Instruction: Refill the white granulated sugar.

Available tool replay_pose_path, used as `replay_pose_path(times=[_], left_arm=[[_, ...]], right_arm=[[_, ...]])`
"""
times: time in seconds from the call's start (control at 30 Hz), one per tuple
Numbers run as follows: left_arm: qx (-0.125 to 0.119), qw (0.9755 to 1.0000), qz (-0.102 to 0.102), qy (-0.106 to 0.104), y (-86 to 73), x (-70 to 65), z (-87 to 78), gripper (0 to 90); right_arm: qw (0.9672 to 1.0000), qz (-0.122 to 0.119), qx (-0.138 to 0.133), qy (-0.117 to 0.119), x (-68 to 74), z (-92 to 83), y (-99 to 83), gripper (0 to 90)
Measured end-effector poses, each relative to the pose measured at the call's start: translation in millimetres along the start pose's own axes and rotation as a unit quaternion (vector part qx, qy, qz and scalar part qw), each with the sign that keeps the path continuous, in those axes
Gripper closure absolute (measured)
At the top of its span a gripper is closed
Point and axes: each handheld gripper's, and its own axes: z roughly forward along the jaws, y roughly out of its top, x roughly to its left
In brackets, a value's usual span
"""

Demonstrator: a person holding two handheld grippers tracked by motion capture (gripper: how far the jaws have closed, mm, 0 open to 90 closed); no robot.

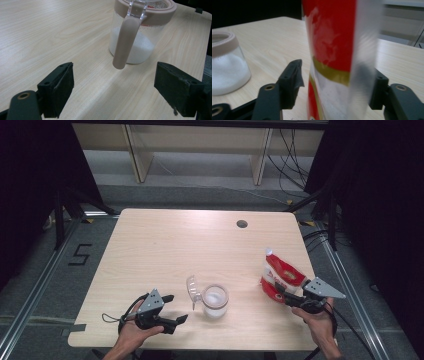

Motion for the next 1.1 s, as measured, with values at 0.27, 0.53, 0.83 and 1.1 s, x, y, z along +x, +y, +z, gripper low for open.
replay_pose_path(times=[0.27,0.53,0.83,1.1], left_arm=[[0.000,1.0000,0.001,0.000,0.0,-0.1,-0.1,15.8],[0.001,1.0000,0.003,0.001,0.0,0.5,-0.6,15.8],[-0.001,1.0000,0.003,0.000,0.3,0.2,-0.4,15.7],[-0.002,1.0000,0.000,0.001,0.2,0.9,-0.2,15.8]], right_arm=[[0.9998,0.005,-0.009,-0.018,4.0,-11.2,7.5,31.6],[0.9993,0.011,0.005,-0.035,9.4,-19.9,10.0,23.3],[0.9980,0.018,0.020,-0.057,20.5,-36.8,8.6,17.4],[0.9978,0.008,0.029,-0.059,27.1,-49.2,5.6,18.2]])
